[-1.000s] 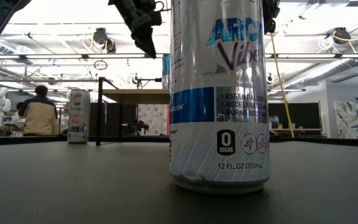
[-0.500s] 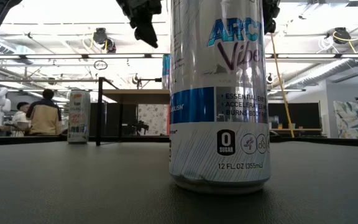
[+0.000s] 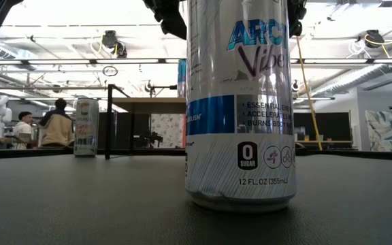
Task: Place canned beverage on shelf
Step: Put the top blue soda can on the shelf
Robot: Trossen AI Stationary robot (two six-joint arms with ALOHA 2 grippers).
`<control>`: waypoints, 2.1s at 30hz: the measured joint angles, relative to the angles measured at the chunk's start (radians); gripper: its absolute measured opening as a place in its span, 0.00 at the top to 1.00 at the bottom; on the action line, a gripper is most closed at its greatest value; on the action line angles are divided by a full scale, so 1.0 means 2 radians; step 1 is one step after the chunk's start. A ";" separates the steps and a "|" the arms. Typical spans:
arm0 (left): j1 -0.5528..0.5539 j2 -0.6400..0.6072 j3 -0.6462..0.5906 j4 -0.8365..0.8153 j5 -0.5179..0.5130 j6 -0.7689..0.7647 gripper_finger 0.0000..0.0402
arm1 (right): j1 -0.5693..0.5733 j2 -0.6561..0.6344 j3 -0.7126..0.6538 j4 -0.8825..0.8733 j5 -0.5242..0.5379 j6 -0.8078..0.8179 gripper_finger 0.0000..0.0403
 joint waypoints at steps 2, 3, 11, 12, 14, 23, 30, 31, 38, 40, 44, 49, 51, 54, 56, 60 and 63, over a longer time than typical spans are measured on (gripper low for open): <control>-0.001 0.000 0.000 0.014 -0.005 0.000 0.50 | 0.000 0.000 0.000 0.000 0.000 0.000 0.97; -0.001 0.000 0.000 0.021 -0.006 -0.001 0.52 | 0.000 0.000 0.000 0.000 0.000 0.000 0.97; 0.005 0.000 0.000 0.031 -0.008 0.001 0.74 | 0.000 0.000 0.000 0.000 0.000 0.000 0.97; 0.008 0.000 0.000 0.032 -0.011 0.001 0.76 | 0.000 0.000 0.000 0.000 0.000 0.000 0.97; 0.015 0.000 0.000 0.037 -0.013 0.000 0.81 | 0.000 0.000 0.000 0.000 0.000 0.000 0.97; 0.043 0.017 -0.001 0.044 0.019 -0.017 0.97 | 0.000 0.000 0.000 0.000 0.000 0.000 0.97; 0.044 0.034 -0.001 0.054 0.023 -0.017 0.99 | 0.000 0.000 0.000 0.000 0.000 0.000 0.97; 0.044 0.036 -0.001 0.053 0.023 -0.017 0.99 | 0.000 0.000 0.000 0.000 0.000 0.000 0.97; 0.045 0.040 -0.001 0.061 0.025 -0.017 0.99 | 0.000 0.000 0.000 0.000 0.000 -0.001 0.97; 0.045 0.042 -0.001 0.066 0.025 -0.017 0.99 | 0.000 0.000 0.000 0.000 0.000 0.000 0.97; 0.046 0.043 -0.001 0.079 0.025 -0.023 0.99 | 0.000 0.000 0.000 0.000 0.000 0.000 0.97; 0.050 0.045 -0.002 0.080 0.024 -0.030 0.99 | 0.000 0.000 0.000 0.000 0.000 -0.001 0.97; 0.051 0.045 -0.006 0.076 0.024 -0.030 0.99 | 0.000 0.000 0.000 0.000 0.000 0.000 0.97; 0.054 0.045 -0.006 0.072 0.023 -0.034 0.99 | 0.000 0.000 0.000 0.000 0.000 0.000 0.97; 0.055 0.045 -0.006 0.074 0.023 -0.043 0.99 | 0.000 0.000 0.000 0.000 0.000 0.000 0.97; 0.055 0.045 -0.006 0.073 0.023 -0.043 0.99 | 0.000 0.000 0.000 0.000 0.000 0.000 0.97; 0.055 0.045 -0.006 0.073 0.023 -0.043 0.99 | 0.000 0.000 0.000 0.000 0.000 0.000 0.97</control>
